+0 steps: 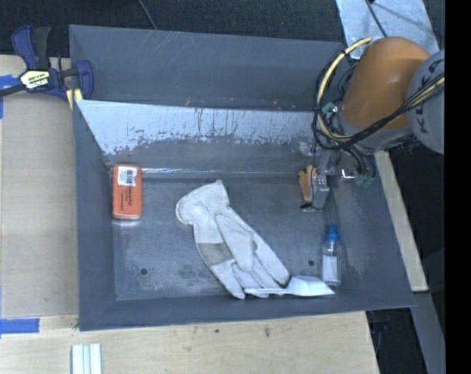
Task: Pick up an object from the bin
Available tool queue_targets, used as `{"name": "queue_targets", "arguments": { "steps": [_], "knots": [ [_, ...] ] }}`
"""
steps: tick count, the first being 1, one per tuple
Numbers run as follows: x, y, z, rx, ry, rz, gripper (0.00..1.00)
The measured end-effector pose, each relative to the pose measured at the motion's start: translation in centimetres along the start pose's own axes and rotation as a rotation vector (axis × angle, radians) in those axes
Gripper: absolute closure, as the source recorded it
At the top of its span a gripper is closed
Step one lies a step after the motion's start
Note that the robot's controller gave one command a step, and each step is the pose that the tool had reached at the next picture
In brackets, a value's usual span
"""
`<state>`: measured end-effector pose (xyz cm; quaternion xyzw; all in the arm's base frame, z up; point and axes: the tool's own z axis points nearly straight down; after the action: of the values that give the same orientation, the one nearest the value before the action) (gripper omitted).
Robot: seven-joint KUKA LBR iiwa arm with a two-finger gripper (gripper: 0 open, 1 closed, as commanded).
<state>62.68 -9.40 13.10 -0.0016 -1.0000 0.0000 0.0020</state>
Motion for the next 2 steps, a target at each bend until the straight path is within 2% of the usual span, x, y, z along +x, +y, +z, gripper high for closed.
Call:
{"name": "queue_targets", "arguments": {
  "steps": [1, 2],
  "knots": [
    [-0.2, 0.0, -0.5, 0.001, -0.008, -0.002, 0.0],
    [4.0, 5.6, 4.9, 0.002, -0.009, -0.332, 0.0]
  ]
}}
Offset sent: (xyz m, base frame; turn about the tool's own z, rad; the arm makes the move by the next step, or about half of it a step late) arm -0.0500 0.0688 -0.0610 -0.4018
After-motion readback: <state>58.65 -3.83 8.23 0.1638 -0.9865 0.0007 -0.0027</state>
